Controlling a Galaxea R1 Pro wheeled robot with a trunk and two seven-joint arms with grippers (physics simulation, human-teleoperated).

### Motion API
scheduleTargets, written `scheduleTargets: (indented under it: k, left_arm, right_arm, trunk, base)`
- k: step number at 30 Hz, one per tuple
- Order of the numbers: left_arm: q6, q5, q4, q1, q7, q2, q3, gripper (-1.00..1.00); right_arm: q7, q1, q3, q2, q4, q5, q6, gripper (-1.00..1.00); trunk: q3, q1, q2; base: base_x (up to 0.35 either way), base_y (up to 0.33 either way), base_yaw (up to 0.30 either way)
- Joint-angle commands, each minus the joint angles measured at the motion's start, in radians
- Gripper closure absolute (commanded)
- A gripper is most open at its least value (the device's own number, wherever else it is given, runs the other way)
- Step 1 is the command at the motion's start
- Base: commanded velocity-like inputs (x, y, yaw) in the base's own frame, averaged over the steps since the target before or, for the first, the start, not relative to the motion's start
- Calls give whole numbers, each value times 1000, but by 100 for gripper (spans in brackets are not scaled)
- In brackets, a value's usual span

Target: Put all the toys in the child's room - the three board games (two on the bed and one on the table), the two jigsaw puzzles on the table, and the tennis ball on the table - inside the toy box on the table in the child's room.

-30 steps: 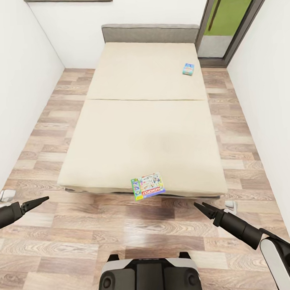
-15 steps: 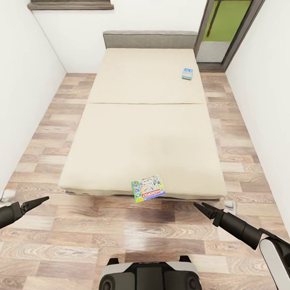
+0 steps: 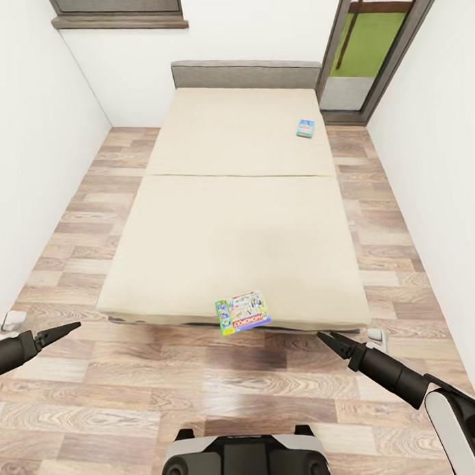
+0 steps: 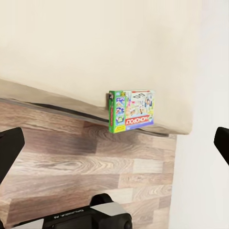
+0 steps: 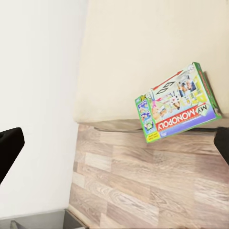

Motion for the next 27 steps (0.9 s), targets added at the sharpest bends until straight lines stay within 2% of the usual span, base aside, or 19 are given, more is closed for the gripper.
scheduleTargets:
  k: [1, 7, 16, 27]
  left_arm:
    - [4, -3, 0, -1, -5, 0, -3, -100]
    - [4, -3, 0, -1, -5, 0, -14, -100]
    - [4, -3, 0, -1, -5, 0, -16, -100]
    - [4, -3, 0, -1, -5, 0, -16, -100]
  right_arm:
    - [1, -1, -1, 0, 0, -5, 7, -100]
    - [1, -1, -1, 0, 0, -4, 7, -100]
    - [1, 0, 18, 0, 0, -4, 6, -100]
    - [1, 0, 21, 0, 0, -4, 4, -100]
  trunk:
    - [1, 1, -1]
    - [11, 1, -1]
    - [26, 1, -1]
    - [44, 1, -1]
  base:
    - [0, 0, 0]
    - [0, 0, 0]
    - [0, 0, 0]
    - [0, 0, 0]
